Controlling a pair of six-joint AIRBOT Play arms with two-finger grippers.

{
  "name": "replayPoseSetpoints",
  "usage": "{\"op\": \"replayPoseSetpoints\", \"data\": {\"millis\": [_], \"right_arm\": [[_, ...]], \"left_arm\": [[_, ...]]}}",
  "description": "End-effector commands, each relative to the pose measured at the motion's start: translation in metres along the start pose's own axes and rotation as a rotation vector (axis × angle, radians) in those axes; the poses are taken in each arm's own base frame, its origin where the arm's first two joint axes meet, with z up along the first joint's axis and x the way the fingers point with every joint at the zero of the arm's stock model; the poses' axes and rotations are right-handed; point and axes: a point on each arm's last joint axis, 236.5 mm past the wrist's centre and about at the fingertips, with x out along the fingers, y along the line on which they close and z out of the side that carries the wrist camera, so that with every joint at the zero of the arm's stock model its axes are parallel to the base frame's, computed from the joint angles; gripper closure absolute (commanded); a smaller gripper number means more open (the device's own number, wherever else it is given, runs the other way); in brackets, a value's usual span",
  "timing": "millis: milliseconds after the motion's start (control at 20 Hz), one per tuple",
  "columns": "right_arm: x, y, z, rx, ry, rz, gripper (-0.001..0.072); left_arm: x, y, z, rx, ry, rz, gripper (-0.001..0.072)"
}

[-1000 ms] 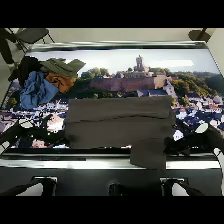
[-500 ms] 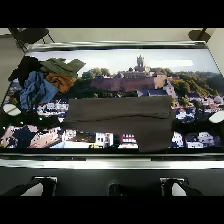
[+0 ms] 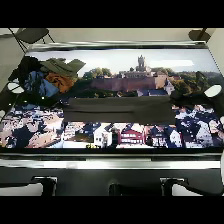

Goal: Fold the shirts.

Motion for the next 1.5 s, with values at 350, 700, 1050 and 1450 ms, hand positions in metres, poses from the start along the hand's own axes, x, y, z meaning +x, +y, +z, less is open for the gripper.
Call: {"op": "replayPoseSetpoints", "data": {"millis": [350,700,1050,1450], "right_arm": [[0.081,-0.015,0.007,0.181,0.022,0.02,0.0659],[0.062,-0.004,0.019,0.065,0.028,0.045,0.011],[0.016,-0.114,0.013,0.132,0.15,-0.066,0.0009],[0.064,-0.083,-0.057,0.369,0.479,0.245,-0.0001]], "left_arm": [[0.071,0.037,-0.002,-0.152,0.172,0.021,0.0676],[0.056,0.022,0.016,-0.132,0.129,-0.017,0.0124],[-0.015,-0.011,0.038,-0.043,-0.002,-0.038,0.0124],[-0.038,-0.08,0.004,0.143,0.029,-0.083,0.0125]]}}
